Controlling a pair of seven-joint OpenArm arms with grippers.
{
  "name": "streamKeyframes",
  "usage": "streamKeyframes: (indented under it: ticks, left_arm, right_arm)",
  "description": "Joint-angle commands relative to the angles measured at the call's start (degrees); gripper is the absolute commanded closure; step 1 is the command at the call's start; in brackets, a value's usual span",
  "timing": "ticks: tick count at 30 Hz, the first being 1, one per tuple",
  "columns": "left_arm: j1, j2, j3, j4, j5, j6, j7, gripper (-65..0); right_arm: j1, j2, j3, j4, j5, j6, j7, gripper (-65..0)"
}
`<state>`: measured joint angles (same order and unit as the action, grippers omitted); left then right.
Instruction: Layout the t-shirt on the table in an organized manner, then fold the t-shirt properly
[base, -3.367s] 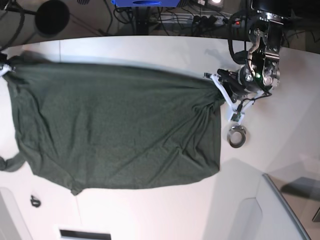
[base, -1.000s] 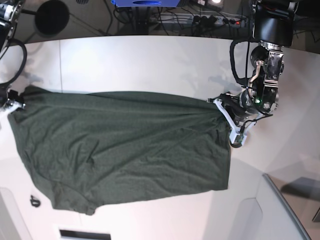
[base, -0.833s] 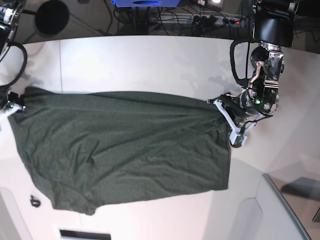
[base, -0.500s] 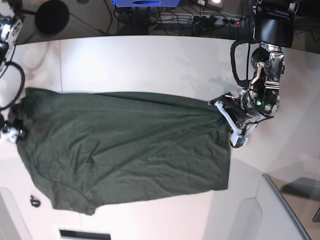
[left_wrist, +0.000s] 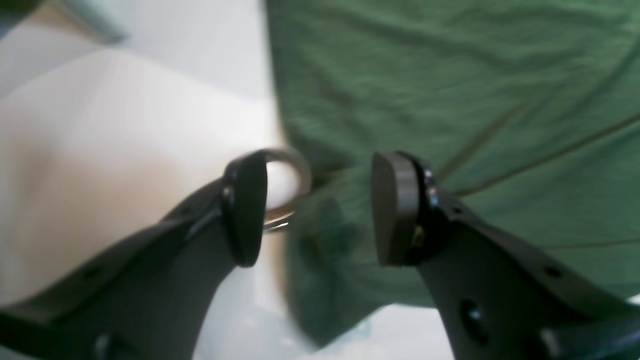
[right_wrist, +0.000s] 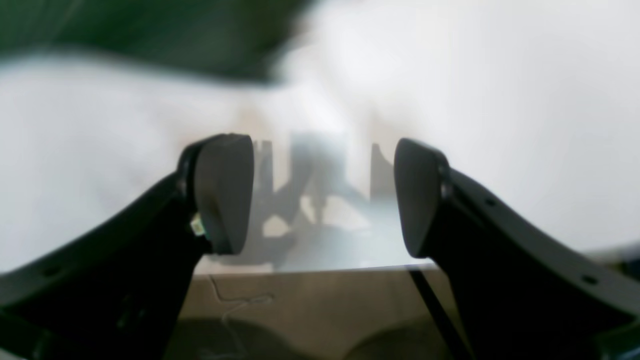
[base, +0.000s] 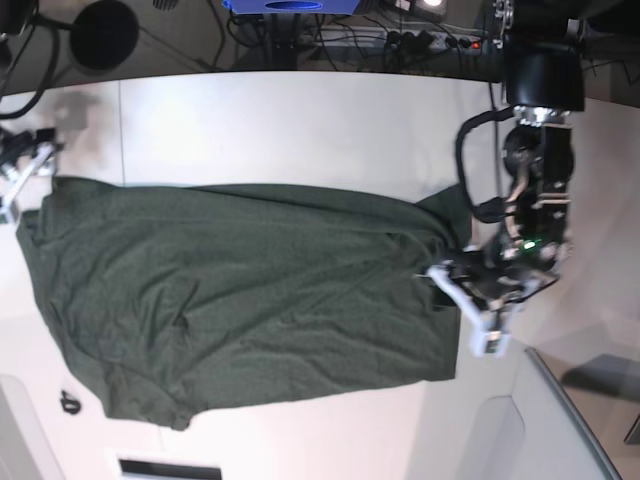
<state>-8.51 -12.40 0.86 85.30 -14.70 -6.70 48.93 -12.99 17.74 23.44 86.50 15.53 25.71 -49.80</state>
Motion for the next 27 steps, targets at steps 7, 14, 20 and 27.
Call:
streamKeyframes:
  ticks: [7, 14, 20, 27]
  left_arm:
    - [-7.18, 3.48, 10.61, -16.68, -0.38, -0.20, -11.87, -31.9]
    - [-10.43, 6.03, 10.61, -24.42, -0.38, -0.20, -13.54, -31.9]
    - [-9.99, 5.59, 10.52, -24.59, -0.38, -0.20, -13.54, -31.9]
    - [-9.29, 5.59, 10.43, -24.42, -0.38, -0.20, -13.54, -31.9]
  right_arm:
    - [2.49, 1.74, -0.54, -5.31, -0.36, -0.70, 6.86, -41.7]
    - [4.86, 2.00, -0.80, -14.63, -0.36, -0.62, 13.19, -41.7]
    - [5.39, 1.91, -0.80, -18.24, -0.36, -0.18, 14.77, -41.7]
    - [9.17, 1.91, -0.80, -24.48, -0.45, 6.24, 18.11, -41.3]
